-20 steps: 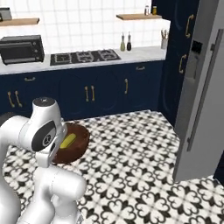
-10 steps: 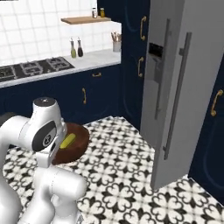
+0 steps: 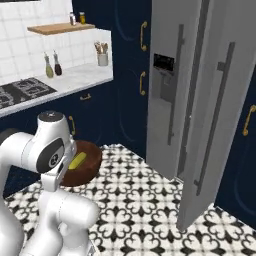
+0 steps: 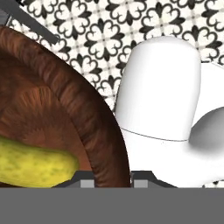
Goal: Pick the chicken drumstick and cucumber from their plates and place them in the bowl. Then put the bowl in the fridge.
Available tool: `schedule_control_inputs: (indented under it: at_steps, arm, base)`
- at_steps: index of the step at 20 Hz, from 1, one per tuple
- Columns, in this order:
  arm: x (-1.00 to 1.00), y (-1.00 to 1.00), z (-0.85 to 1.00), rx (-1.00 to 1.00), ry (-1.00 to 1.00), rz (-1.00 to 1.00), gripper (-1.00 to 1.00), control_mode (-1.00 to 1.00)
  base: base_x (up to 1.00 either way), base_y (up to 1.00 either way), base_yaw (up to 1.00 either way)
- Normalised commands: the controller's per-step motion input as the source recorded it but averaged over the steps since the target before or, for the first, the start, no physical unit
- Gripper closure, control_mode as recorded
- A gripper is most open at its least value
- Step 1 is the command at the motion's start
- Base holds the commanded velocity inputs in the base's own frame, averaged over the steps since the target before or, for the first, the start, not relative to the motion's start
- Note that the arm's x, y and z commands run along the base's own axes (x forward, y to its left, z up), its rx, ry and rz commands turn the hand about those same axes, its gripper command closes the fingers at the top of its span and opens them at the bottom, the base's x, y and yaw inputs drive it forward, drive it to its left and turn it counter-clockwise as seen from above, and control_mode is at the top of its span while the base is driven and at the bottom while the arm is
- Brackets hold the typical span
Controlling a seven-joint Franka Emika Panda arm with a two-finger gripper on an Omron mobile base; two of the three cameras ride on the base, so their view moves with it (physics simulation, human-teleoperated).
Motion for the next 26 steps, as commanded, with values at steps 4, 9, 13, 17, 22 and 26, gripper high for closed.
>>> schedule_control_inputs:
  at_steps: [4,9,13,17,22,26]
  arm:
    - [0.0,0.0,0.0,0.0,0.0,0.0,1.0,1.0]
    - [0.0,0.0,0.0,0.0,0.0,0.0,1.0,1.0]
    - [0.0,0.0,0.0,0.0,0.0,0.0,1.0,1.0]
    - [0.0,0.0,0.0,0.0,0.0,0.0,1.0,1.0]
    - [0.0,0.0,0.0,0.0,0.0,0.0,1.0,1.0]
    - [0.0,0.0,0.0,0.0,0.0,0.0,1.0,1.0]
  base:
    - [1.0,0.82,-0.54]
    - [1.0,0.73,-0.58]
    - [1.0,0.38,-0.59]
    - [1.0,0.21,-0.53]
    - [0.59,-0.01,-0.09]
    - [0.46,0.0,-0.06]
